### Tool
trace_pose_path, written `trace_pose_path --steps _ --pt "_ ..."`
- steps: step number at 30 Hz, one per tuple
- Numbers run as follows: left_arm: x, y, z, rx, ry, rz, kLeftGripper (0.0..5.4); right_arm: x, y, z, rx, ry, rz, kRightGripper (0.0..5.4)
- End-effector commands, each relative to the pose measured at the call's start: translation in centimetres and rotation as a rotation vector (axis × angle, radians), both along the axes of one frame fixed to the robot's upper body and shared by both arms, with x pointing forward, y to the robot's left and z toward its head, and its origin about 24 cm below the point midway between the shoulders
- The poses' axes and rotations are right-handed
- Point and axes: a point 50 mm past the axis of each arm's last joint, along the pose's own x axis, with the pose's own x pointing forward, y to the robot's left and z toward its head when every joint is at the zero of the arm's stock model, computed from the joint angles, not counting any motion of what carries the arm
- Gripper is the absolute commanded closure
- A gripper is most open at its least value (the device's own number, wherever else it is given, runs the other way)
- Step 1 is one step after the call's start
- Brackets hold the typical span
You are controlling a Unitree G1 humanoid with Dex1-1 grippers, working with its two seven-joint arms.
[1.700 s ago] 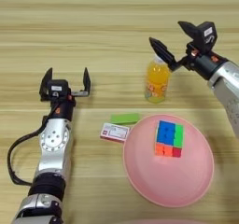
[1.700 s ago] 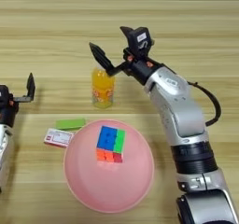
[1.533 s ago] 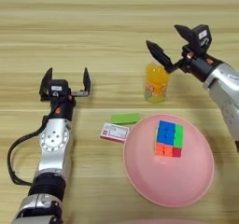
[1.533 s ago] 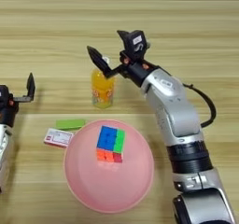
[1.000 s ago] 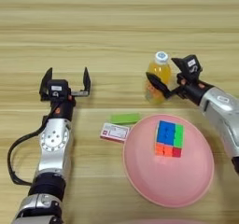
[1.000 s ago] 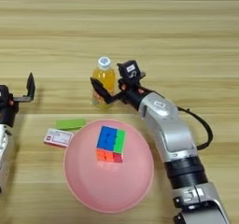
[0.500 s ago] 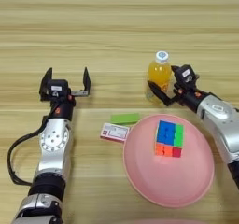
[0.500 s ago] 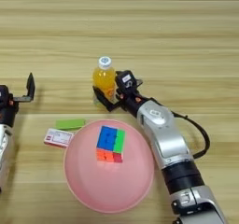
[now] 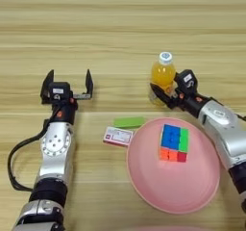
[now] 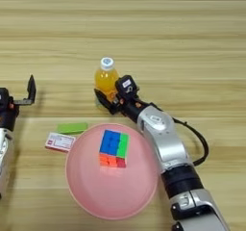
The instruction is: Move the objects on the table
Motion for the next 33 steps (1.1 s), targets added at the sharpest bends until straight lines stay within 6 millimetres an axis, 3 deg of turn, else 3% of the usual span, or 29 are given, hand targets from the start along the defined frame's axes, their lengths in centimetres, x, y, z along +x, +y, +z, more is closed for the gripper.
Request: trace_pose_path --steps 1,7,18,33 --pt "0.0 -0.2 0.1 -0.004 -0.008 -0.003 0.00 0.3 0.3 0.3 0.019 -0.002 0.019 2.01" --pt "0.1 -0.3 0.1 -0.004 -0.006 -0.004 0.00 0.5 0.0 1.2 0.033 -0.036 0.027 2.01" --pt "0.2 -0.4 0.1 -0.005 -0.004 -0.005 0.00 0.3 -2.3 4.9 0.069 -0.135 0.048 2.03" --pt "0.2 -0.3 0.0 -0.004 -0.003 -0.004 0.00 -0.3 -6.4 6.3 0.059 -0.153 0.014 2.06"
